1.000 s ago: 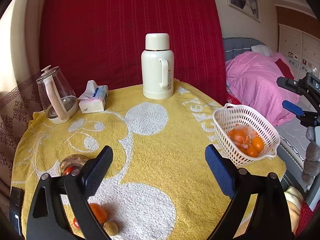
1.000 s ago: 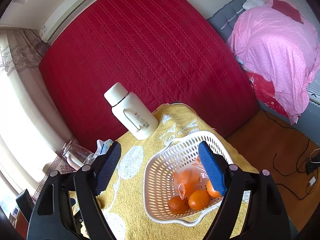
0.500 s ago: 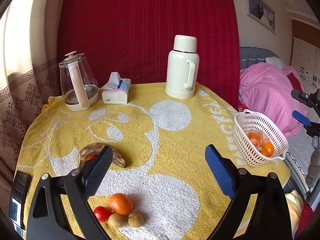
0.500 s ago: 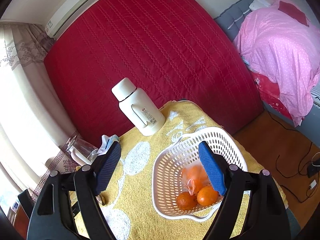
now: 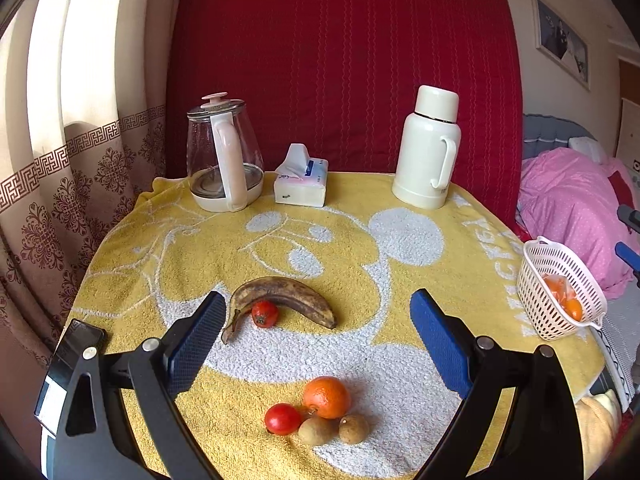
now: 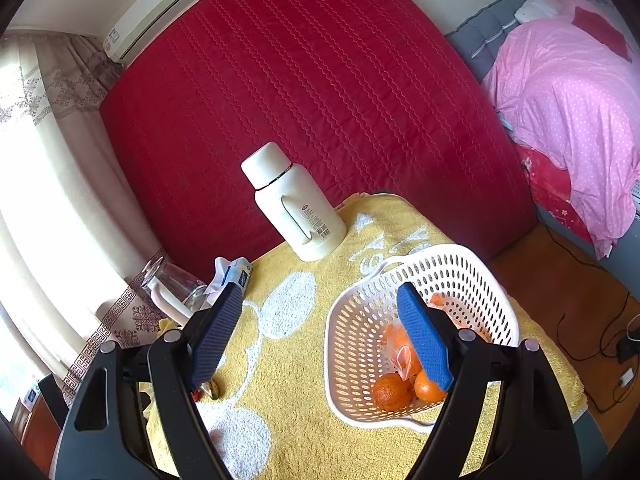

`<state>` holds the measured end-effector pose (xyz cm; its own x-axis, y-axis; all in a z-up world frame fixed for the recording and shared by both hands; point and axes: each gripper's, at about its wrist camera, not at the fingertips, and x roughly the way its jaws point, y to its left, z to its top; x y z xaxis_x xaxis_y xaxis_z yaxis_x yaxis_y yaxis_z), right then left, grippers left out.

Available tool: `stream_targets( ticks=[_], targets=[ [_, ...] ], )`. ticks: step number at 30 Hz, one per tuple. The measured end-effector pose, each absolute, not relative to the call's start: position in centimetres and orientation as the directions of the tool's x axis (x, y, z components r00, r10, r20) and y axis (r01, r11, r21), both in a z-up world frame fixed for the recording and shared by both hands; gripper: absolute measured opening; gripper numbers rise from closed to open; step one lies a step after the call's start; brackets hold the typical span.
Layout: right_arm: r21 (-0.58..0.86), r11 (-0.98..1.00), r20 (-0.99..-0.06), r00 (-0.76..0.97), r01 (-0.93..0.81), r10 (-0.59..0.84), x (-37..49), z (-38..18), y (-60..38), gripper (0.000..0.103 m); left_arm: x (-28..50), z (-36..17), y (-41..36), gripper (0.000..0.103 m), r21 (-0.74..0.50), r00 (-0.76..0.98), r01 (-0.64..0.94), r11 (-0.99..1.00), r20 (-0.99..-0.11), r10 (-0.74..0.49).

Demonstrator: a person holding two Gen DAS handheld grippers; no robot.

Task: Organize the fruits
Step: 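Move both open tools back over the towel toward the remaining fruit, then grasp the red tomato with the left tool while the right tool moves over the orange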

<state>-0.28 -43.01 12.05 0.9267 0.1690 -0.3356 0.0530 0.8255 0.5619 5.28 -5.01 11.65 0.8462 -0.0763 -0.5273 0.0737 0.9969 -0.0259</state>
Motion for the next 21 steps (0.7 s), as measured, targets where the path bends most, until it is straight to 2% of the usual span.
stream_targets(
  ticks=[11,21],
  targets=[
    [0.520,0.854,-0.368,0.898,-0.016,0.241,0.4,11.4,-39.1,0.081,5.1,11.8,0.0,0.093,-0.055,0.849,-0.044,0.997,-0.529,0.008],
    [0.438,0.887,-0.444,0.822,-0.148,0.356,1.4,9.5,-31.9,0.081,4.8,9.4,1.0,0.092,-0.011,0.812,-0.030,0.999,-0.583,0.018]
  ],
)
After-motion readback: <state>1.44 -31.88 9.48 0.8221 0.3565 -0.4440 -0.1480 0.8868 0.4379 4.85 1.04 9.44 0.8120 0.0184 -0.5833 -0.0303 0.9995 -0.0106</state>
